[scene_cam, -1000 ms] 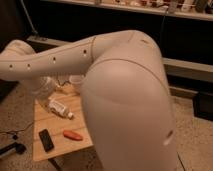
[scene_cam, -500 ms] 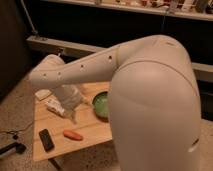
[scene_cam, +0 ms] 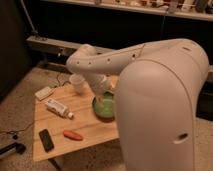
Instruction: Move the arm in a circular motion
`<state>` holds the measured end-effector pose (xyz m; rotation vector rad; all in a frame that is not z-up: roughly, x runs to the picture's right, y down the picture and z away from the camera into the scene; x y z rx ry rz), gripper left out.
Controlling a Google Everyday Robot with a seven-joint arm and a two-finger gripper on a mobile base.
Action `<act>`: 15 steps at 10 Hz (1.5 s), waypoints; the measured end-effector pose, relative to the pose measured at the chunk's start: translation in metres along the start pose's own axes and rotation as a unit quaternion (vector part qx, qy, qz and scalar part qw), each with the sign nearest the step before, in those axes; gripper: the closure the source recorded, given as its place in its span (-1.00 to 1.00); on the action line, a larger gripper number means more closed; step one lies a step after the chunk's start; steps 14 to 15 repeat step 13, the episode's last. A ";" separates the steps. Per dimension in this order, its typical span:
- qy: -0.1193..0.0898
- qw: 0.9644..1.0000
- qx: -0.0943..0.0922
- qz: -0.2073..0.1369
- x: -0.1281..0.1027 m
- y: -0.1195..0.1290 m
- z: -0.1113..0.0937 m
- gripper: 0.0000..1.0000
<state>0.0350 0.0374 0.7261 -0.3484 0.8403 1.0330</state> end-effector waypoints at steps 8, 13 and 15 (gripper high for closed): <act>-0.211 0.973 -0.066 0.073 -0.139 0.049 -0.150 -0.30; -0.228 0.969 -0.075 0.062 -0.141 0.063 -0.165 -0.30; -0.228 0.969 -0.075 0.062 -0.141 0.063 -0.165 -0.30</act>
